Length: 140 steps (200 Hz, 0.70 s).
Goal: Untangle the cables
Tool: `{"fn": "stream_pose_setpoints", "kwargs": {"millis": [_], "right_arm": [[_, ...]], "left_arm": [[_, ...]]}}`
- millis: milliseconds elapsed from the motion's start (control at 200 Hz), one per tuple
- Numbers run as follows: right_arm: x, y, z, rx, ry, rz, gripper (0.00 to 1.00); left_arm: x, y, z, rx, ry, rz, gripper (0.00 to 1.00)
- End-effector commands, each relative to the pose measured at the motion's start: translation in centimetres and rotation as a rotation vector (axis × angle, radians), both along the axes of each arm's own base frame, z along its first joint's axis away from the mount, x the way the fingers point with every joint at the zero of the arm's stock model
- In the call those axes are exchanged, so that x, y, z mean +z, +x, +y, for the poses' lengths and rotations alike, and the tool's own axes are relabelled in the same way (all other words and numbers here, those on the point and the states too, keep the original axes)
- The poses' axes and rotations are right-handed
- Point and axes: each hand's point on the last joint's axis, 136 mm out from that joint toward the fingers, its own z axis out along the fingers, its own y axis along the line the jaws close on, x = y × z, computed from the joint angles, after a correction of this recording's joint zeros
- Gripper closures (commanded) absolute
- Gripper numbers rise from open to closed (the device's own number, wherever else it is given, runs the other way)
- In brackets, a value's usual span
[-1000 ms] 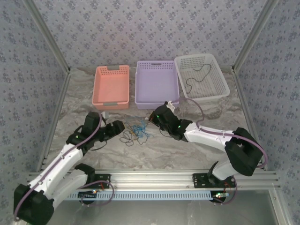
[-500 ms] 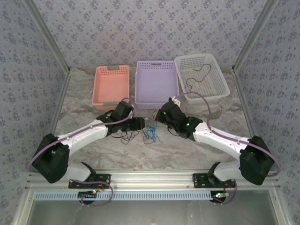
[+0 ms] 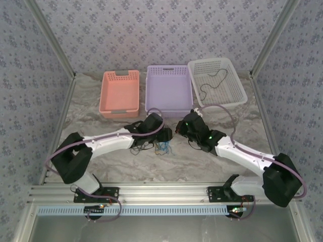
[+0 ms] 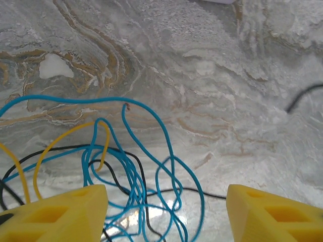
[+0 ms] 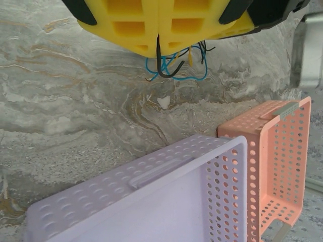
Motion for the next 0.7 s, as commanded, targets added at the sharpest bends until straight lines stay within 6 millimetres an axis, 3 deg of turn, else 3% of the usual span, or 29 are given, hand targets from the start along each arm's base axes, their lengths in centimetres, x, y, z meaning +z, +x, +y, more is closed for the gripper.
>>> {"fn": "stream_pose_setpoints", "kwargs": {"millis": [0,295,355,410,440,560,695], "right_arm": [[1.0,-0.2,0.0,-0.005,0.064,-0.017,1.00],[1.8,-0.8,-0.7,-0.018,0.097,-0.032,1.00],[2.0,-0.8,-0.8,-0.023,0.099,-0.038,1.00],[2.2,-0.8,-1.2,-0.030,0.093,-0.043,1.00],[2.3,-0.7,-1.5,-0.032,0.088,-0.048,1.00],[3.5,-0.3,-3.9,-0.066,0.047,-0.070,1.00],[7.5,-0.1,-7.5,-0.109,0.005,-0.152,1.00]], "left_arm": [[0.2,1.2,-0.7,0.046,-0.007,-0.014,0.37],[-1.5,2.0,-2.7,0.051,0.042,0.026,0.45],[-1.9,2.0,-3.1,0.044,0.050,0.029,0.60],[-2.2,2.0,-2.7,0.056,0.076,0.021,0.86],[-2.3,2.0,-2.0,0.071,0.105,0.016,1.00],[-1.4,2.1,2.8,0.166,0.206,-0.050,1.00],[-0.3,1.5,9.4,0.252,0.240,-0.070,1.00]]}}
